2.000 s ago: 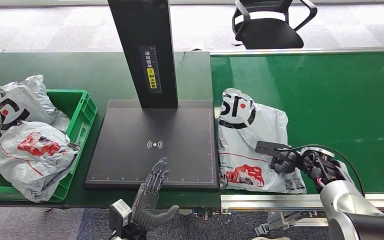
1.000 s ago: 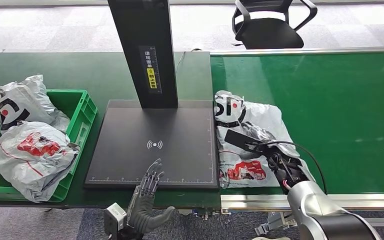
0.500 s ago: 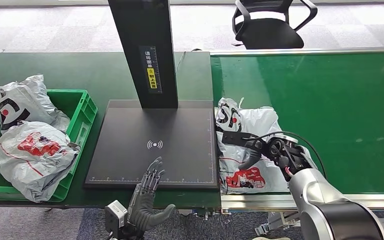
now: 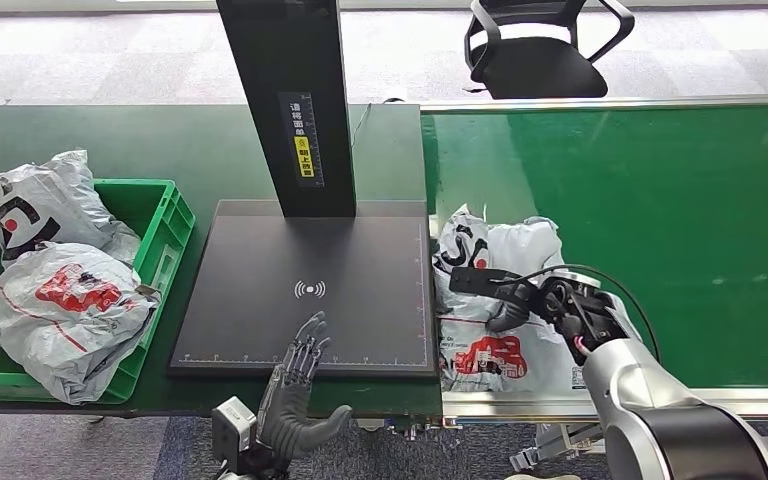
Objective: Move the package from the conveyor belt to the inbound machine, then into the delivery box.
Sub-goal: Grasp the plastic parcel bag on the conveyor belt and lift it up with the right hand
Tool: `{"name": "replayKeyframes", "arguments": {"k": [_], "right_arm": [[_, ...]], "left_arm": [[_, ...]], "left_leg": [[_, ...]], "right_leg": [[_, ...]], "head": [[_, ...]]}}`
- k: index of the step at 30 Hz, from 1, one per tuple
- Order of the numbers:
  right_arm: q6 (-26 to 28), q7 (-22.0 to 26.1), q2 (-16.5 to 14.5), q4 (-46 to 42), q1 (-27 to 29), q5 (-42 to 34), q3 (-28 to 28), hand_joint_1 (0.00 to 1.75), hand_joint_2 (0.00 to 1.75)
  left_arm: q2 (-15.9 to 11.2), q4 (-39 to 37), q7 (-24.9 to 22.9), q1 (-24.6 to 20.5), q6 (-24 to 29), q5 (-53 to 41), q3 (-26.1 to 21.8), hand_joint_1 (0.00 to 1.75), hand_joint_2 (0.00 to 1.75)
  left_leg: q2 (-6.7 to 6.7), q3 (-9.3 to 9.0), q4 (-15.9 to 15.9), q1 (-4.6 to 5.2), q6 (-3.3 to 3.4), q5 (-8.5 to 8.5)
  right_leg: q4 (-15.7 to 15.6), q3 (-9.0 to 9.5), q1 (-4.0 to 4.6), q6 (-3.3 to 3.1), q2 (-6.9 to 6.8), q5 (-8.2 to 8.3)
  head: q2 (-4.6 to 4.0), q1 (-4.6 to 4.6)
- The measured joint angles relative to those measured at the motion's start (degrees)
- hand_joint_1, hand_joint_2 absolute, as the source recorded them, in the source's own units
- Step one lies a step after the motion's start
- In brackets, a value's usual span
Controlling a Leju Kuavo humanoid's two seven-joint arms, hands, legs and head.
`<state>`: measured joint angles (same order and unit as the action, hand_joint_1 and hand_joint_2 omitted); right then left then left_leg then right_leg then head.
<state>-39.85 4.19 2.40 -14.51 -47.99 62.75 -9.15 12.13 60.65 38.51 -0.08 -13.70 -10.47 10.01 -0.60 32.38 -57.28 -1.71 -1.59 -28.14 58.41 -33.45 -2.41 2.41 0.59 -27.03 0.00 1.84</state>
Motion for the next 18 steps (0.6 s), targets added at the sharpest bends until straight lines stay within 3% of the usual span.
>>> {"name": "replayKeyframes", "arguments": {"k": [13, 15, 18], "right_arm": [[3.06, 0.74, 2.05, -0.02, 1.82, 1.94, -3.58, 1.75, 1.75], [7.45, 1.53, 2.0, -0.08, 2.36, 0.99, -3.64, 1.75, 1.75], [22.0, 4.38, 1.42, -0.43, 3.51, -2.63, -2.93, 1.75, 1.75]], "left_arm": [[0.11, -0.3, -0.13, -0.13, 0.09, -0.01, 0.0, 0.0, 1.75], [0.11, -0.42, -0.11, -0.15, 0.15, -0.01, 0.0, 0.0, 1.75], [0.11, -0.55, -0.03, -0.03, 0.23, 0.01, -0.04, 0.0, 1.75]], "left_leg": [[0.2, -0.3, 0.0, 0.01, 0.01, -0.01], [0.21, -0.32, 0.0, 0.01, 0.01, 0.0], [0.21, -0.25, 0.01, 0.02, 0.03, 0.02]], "right_leg": [[-0.05, 0.42, -0.02, 0.04, -0.23, -0.06], [-0.04, 0.5, -0.02, 0.04, -0.24, -0.06], [-0.02, 0.48, -0.02, 0.03, -0.23, -0.03]], "head": [[0.0, 0.0], [0.0, 0.01], [0.0, 0.0]]}}
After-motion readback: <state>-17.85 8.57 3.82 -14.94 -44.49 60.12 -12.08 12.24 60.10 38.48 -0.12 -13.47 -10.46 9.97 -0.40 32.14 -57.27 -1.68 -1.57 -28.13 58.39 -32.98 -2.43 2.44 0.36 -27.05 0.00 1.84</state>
